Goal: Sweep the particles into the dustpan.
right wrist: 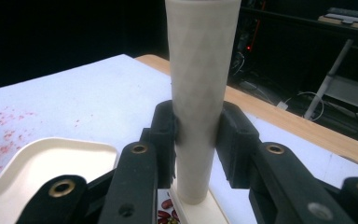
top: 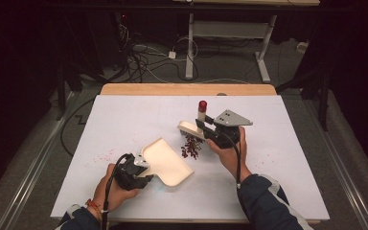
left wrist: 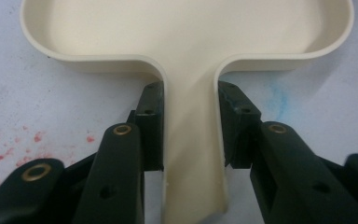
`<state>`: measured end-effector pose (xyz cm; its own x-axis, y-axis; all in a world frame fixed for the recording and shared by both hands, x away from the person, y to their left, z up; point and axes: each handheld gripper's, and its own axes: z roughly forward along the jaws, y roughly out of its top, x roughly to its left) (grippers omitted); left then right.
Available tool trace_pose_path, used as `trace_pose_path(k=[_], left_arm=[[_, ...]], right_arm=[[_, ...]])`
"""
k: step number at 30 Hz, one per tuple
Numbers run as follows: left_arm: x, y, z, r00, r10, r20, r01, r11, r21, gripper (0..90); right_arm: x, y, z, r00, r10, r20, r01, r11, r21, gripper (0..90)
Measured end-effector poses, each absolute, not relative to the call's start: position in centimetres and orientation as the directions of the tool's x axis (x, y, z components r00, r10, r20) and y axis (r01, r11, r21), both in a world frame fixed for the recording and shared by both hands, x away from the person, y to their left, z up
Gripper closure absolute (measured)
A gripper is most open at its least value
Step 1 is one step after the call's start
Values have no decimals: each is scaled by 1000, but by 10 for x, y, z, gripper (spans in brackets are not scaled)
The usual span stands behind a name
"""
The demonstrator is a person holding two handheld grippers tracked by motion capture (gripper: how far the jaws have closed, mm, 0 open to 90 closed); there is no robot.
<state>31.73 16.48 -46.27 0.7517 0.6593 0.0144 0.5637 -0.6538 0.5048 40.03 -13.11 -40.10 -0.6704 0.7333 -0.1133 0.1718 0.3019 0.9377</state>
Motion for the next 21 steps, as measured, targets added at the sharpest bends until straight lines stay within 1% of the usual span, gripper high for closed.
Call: trace_pose_path(k=[6,11,13,21], left_arm=[[319,164,-463,750,661,10,566,-650,507,642],[319,160,-464,745,667,15,570,-648,506,642],[321,159,-466,742,670,6,577,-643,503,642],[323,157,-468,743,669,16,575,-650,496,642]], right_arm=[[399,-130,-400,-673,733,-97,185,294,938,703],[391,-122,-400,-683,723,-105,174,301,938,703],[388,-118,-401,-677,729,-104,182,302,936,702],[384,-111,-402,-667,737,-111,184,308,934,702]])
